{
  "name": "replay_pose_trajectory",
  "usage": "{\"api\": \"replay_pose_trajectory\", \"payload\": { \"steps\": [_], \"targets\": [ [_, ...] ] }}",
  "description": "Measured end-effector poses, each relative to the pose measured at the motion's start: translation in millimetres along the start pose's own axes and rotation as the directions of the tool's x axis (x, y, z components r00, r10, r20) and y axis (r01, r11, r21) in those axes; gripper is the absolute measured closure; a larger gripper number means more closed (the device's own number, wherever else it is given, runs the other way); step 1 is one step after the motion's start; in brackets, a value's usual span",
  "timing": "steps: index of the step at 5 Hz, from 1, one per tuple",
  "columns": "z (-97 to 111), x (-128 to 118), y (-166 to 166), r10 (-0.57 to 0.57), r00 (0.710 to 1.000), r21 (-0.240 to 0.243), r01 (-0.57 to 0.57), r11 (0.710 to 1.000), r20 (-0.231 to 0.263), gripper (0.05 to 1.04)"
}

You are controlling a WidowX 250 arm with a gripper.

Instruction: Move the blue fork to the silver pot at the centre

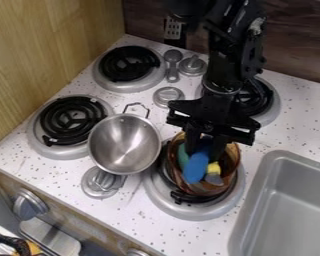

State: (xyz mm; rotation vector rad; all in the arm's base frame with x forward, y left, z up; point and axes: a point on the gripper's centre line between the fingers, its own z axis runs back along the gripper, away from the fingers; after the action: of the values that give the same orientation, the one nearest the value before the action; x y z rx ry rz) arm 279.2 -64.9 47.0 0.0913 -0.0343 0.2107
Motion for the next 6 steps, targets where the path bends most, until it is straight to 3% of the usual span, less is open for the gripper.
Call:
{"api": "replay_pose_trajectory", "payload": {
  "steps": [2, 4, 6],
  "targets": [
    [19, 2, 1, 0.046, 0.999, 0.025, -0.046, 0.999, 0.001, 0.745],
    [44, 10, 6, 0.095, 0.995, 0.020, -0.095, 0.995, -0.011, 0.745],
    [42, 17, 51, 0.085, 0.995, 0.067, -0.089, 0.994, 0.059, 0.745]
  ]
}}
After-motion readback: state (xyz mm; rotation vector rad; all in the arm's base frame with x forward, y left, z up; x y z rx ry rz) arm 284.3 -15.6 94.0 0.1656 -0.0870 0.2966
